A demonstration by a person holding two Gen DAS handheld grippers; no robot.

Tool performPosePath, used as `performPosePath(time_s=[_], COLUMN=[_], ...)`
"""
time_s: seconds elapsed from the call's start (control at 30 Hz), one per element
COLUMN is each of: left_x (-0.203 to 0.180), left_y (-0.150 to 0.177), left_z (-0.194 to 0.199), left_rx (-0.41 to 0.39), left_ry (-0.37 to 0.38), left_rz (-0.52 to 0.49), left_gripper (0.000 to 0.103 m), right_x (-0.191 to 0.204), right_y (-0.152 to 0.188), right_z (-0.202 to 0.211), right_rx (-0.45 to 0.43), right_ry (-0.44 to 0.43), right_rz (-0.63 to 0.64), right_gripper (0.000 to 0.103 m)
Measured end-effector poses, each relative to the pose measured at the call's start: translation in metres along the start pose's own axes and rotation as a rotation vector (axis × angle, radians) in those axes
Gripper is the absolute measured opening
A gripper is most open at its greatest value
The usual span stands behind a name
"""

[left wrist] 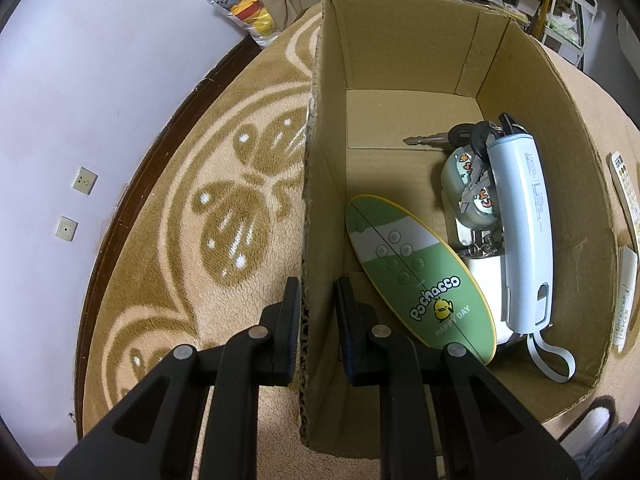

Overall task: Organize rigid objects
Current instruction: 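Move the right gripper back and grasp the grey Midea remote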

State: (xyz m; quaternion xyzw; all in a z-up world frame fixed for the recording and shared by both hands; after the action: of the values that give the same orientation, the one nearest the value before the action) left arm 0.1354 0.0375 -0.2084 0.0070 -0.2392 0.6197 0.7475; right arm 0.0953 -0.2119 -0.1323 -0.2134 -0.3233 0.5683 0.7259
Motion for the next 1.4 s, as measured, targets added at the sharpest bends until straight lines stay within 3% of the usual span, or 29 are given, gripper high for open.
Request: performPosePath(time_s=[0.27,0.93,1.0,1.1,1.3,1.4], left_x=[-0.001,-0.001,0.0,0.001,0.001,0.001], left_y=[0.0,0.001,0.001,0.001,0.0,0.0], left_z=[0.0,0.001,0.001,0.001,0.001,0.001], left_rx=[0.0,-0.002,-0.001,-0.001,0.0,0.0], left_ry=[-0.001,-0.006,-0.005,-0.002,-0.005,-0.004], left_rz=[-0.001,-0.007,-0.006,-0.005,-0.007,-0.007], left_gripper=[0.018,0.018,0.018,0.018,0.018,0.018], right_x=[-0.028,-0.097,-0.098,-0.099,-0.102,-0.103], right_y=[0.031,0.1,0.105,0.11,0.114,0.113], right_z=[-0.007,-0.041,-0.045,-0.048,-0.046,-0.042], right_rx=[0.044,0.215,0.238,0.256,0.283,0.284], right_ry=[0.08,0.124,0.117,0.136,0.195,0.209], right_rz=[-0.03,-0.257,-0.27,-0.259,-0.221,-0.215], right_gripper=[0.103,0.102,0.093,0.091,0.071,0.057])
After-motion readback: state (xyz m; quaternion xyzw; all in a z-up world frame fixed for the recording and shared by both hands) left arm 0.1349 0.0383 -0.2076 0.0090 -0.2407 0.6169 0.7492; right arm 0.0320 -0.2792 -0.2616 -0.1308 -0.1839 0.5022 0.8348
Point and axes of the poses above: each gripper's, at about its wrist camera, not at the fingertips, and z roughly against the way its jaws point, x to its left, y to its underside, the point moved 10 cm from there along -z, roughly the way its jaws point, and after that the axes turned 9 degrees about -y, right-handed, at the moved point
